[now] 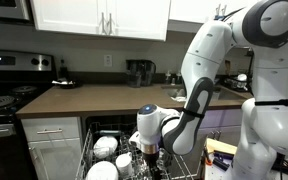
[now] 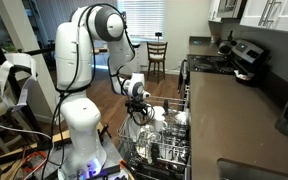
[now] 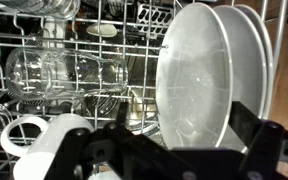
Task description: Move the plate from the kitchen holder and put it on the kitchen base table
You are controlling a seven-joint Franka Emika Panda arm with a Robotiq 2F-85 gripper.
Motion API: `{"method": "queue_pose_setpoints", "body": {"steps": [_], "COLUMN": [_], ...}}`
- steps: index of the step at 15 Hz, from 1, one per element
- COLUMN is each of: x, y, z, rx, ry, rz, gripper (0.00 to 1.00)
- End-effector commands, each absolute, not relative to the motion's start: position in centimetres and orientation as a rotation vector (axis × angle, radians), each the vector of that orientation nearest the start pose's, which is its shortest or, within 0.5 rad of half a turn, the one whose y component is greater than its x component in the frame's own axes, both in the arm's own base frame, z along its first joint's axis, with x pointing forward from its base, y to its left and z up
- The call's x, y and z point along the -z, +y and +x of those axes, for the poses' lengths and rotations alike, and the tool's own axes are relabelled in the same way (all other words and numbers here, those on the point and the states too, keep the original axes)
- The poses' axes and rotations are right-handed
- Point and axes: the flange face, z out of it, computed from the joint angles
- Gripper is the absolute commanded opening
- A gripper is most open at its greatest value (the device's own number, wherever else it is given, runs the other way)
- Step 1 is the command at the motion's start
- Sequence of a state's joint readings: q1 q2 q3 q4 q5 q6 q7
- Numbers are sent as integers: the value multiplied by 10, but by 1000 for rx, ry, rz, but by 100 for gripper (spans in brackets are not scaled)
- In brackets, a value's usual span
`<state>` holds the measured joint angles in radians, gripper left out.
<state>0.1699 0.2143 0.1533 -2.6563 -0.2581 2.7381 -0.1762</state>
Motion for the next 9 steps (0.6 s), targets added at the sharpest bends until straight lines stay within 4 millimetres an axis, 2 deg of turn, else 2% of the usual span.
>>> {"method": "queue_pose_setpoints", "body": {"steps": [1, 9], "x": [-160, -144], "y": [141, 141], "z": [378, 375], "rx": [-194, -247], "ry": [-1161, -1160], "rz": [-2984, -2969], "gripper": [100, 100]}}
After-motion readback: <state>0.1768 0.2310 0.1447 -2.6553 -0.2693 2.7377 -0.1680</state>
